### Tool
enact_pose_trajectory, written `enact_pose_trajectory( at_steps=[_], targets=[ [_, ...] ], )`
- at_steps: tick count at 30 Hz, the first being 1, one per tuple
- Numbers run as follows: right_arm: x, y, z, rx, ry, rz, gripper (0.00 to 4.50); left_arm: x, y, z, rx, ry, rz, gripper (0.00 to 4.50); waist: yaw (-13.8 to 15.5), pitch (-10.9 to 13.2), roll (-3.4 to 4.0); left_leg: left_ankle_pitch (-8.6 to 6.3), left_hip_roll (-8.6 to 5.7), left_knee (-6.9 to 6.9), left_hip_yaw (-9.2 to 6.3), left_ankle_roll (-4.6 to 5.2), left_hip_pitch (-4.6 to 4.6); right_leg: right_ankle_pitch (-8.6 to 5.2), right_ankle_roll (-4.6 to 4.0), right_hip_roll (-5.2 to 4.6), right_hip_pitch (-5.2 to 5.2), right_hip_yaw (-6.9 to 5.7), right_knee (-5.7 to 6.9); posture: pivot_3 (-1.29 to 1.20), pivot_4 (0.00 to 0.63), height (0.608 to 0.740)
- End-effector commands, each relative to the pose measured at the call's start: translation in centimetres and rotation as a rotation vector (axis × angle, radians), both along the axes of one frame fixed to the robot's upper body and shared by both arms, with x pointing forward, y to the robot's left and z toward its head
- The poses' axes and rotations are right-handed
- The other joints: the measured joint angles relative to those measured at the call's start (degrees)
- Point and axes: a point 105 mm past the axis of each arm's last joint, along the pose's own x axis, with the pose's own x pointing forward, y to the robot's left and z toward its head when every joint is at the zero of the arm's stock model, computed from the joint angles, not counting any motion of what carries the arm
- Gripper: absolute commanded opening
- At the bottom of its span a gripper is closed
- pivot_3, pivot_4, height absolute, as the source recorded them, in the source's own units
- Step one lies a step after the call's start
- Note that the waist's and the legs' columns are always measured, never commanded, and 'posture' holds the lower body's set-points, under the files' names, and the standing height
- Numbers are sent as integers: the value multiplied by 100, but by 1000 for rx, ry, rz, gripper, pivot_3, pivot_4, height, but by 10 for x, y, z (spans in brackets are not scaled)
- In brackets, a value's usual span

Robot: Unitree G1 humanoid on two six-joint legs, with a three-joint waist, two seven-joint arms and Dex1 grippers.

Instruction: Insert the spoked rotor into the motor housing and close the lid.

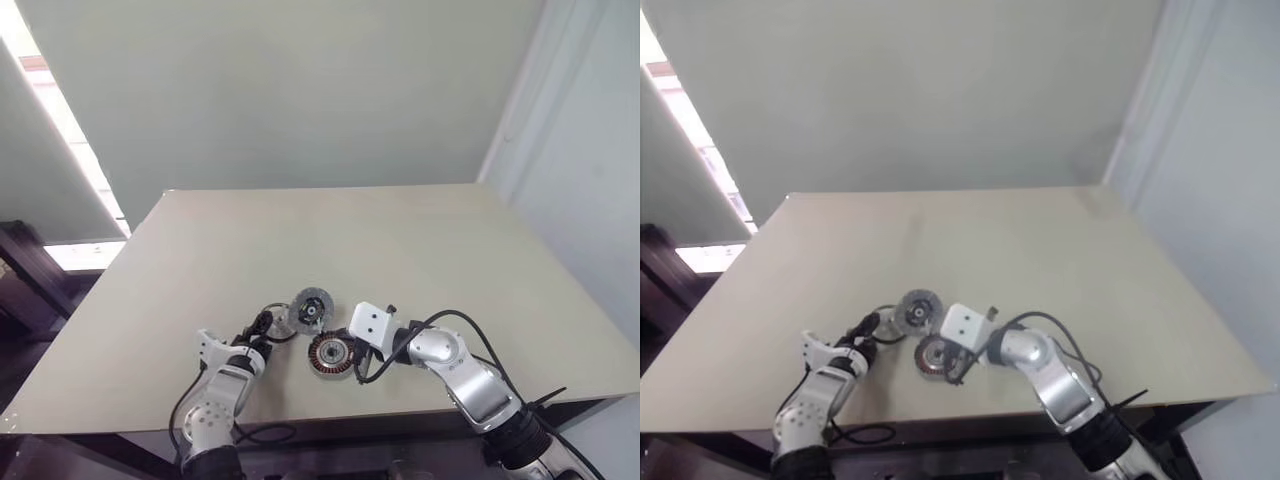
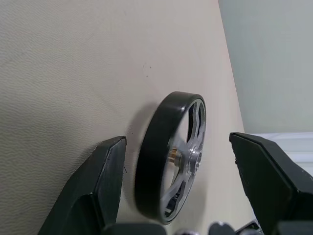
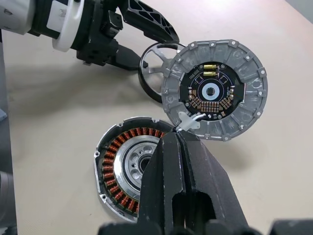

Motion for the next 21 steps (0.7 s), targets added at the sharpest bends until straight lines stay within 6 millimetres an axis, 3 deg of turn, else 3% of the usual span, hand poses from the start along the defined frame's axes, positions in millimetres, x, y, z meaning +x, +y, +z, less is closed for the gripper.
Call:
enact_pose_trajectory(
  at_steps=[1, 8, 11, 18, 21],
  targets=[
    [3, 1, 20, 42, -68, 0, 12, 5, -8, -4, 18, 35, -26, 3588, 6, 0, 0, 2, -1, 0, -1, 0, 0, 0, 0, 0, 1, 0, 0, 0, 0, 740],
    [4, 1, 20, 41, -71, -5, 0, 8, -7, -6, 43, 44, -34, 1184, 8, -1, -1, 7, -3, -1, -5, 0, -7, 1, 2, 0, -5, 0, -1, 0, 0, 740],
    [3, 1, 20, 40, -72, -6, 0, 8, -5, -6, 49, 40, -30, 509, 7, -3, -1, 7, -4, -4, -6, 0, -7, 2, 2, -1, -5, 1, -1, 0, 0, 740],
    [5, 0, 20, 37, -83, -10, 0, 8, 11, 20, 18, -126, -22, 334, -19, -3, -2, 7, -3, -10, -3, 0, -8, 1, 2, -1, -11, 3, -1, 0, 0, 740],
    [6, -2, 20, 35, -86, -15, 0, 0, 27, 35, 36, -209, -42, 334, -34, -2, -5, 7, -2, -17, -4, 0, -19, 2, 3, 0, -28, 3, -1, 0, 0, 740]
  ],
)
